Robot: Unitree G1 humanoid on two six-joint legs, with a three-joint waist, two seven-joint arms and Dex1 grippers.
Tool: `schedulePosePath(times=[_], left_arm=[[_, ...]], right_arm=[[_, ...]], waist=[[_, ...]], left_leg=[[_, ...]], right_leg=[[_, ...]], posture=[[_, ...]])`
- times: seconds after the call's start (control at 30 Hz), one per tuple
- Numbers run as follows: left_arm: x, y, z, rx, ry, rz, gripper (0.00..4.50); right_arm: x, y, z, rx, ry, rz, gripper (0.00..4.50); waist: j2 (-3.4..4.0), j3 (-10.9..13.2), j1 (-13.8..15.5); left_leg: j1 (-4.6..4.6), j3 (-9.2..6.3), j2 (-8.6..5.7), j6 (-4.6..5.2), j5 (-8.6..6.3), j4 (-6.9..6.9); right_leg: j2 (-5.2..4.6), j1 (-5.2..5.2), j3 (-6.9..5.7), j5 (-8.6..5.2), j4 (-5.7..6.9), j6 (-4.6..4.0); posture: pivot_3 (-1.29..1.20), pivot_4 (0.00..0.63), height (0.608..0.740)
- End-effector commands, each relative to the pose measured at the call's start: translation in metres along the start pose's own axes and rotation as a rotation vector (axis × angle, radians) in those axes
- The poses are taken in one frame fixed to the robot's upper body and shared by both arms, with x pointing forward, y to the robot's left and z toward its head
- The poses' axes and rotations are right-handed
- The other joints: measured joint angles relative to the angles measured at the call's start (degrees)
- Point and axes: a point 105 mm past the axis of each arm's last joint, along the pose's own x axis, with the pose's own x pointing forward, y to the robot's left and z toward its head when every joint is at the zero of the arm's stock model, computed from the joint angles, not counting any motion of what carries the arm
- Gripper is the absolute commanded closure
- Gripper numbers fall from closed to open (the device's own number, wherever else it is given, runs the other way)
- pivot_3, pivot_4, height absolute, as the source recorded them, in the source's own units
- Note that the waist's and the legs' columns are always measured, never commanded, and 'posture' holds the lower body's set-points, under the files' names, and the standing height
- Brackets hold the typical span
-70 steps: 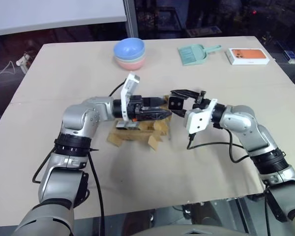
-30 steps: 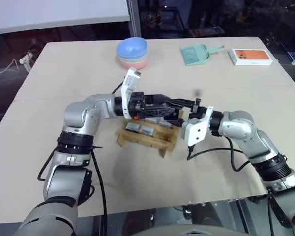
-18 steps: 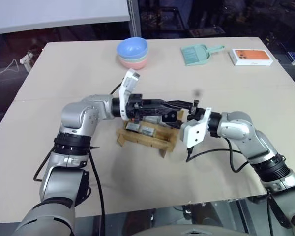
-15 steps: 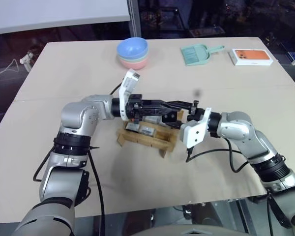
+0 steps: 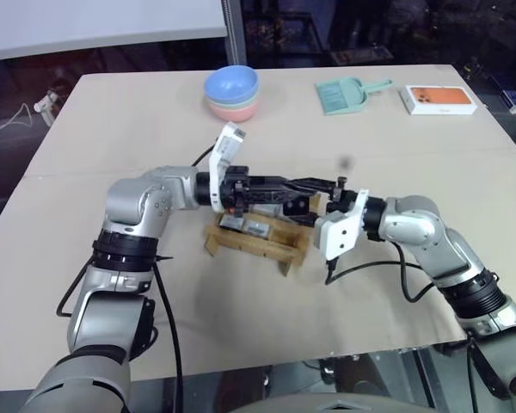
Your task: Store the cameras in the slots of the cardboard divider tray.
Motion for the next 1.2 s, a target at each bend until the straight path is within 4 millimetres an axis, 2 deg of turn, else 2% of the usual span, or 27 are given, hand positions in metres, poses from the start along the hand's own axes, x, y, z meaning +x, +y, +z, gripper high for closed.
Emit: schedulePosePath(times=[0.03, 0.47, 0.57, 0.67, 1.2], left_arm=[[0.0041, -0.0051, 0.0072, 0.005, -0.016, -0.033, 3.11], [0.0025, -0.0063, 0.0109, -0.013, -0.038, -0.057, 3.11], [0.0035, -0.0009, 0.0124, 0.016, -0.046, -0.019, 2.22], [0.0038, -0.0015, 0.0112, 0.016, -0.045, -0.029, 0.88], [0.0029, -0.0049, 0.0041, 0.017, -0.009, -0.051, 0.88]], right_arm=[[-0.0022, -0.0192, 0.0068, -0.039, -0.018, -0.070, 2.50], [-0.0029, -0.0192, 0.0052, -0.038, -0.011, -0.066, 2.50], [-0.0030, -0.0190, 0.0054, -0.037, -0.011, -0.066, 2.50], [-0.0024, -0.0186, 0.0053, -0.035, -0.012, -0.065, 2.50], [-0.0018, -0.0179, 0.0059, -0.037, -0.012, -0.065, 2.50]], waist=[[0.00, 0.00, 0.00], [0.00, 0.00, -0.01], [0.00, 0.00, -0.01], [0.00, 0.00, 0.02], [0.00, 0.00, 0.00]], left_leg=[[0.00, 0.00, 0.00, 0.00, 0.00, 0.00], [0.00, 0.00, 0.00, 0.00, 0.00, 0.00], [0.00, 0.00, 0.00, 0.01, 0.00, 0.00], [0.00, 0.00, 0.00, -0.01, 0.00, 0.00], [0.00, 0.01, 0.00, 0.01, 0.00, 0.00]], right_leg=[[0.00, 0.00, 0.00, 0.00, 0.00, 0.00], [0.00, 0.00, 0.00, 0.00, 0.00, 0.00], [0.00, 0.00, 0.00, 0.00, 0.00, 0.00], [0.00, 0.00, 0.00, 0.00, 0.00, 0.00], [0.00, 0.00, 0.00, 0.00, 0.00, 0.00]], posture=[[0.00, 0.150, 0.740], [0.00, 0.150, 0.740], [0.00, 0.150, 0.740], [0.00, 0.150, 0.740], [0.00, 0.150, 0.740]])
